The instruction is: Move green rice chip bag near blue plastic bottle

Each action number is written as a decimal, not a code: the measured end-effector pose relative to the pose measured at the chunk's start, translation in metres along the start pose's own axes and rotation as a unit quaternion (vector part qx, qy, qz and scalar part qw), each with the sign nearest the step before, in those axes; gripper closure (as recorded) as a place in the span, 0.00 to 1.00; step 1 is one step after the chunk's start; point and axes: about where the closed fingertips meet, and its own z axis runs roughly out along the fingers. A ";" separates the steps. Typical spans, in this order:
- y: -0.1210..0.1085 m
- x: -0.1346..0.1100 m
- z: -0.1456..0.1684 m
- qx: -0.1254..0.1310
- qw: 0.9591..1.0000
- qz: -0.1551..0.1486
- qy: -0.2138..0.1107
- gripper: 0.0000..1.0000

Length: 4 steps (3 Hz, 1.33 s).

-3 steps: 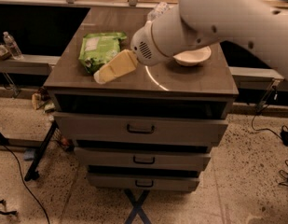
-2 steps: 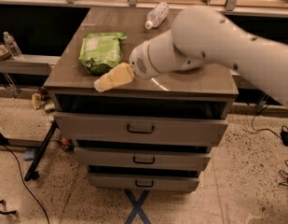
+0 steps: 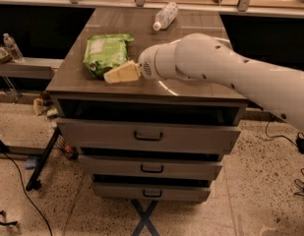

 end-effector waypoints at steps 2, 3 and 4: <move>-0.008 -0.019 0.002 0.026 0.999 -0.004 -0.033 0.00; -0.008 -0.017 0.021 0.047 0.998 0.013 -0.029 0.00; -0.006 -0.015 0.037 0.056 0.998 0.021 -0.025 0.00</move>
Offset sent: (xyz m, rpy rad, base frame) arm 0.0140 0.0037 0.0160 0.0202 -0.0746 -0.0607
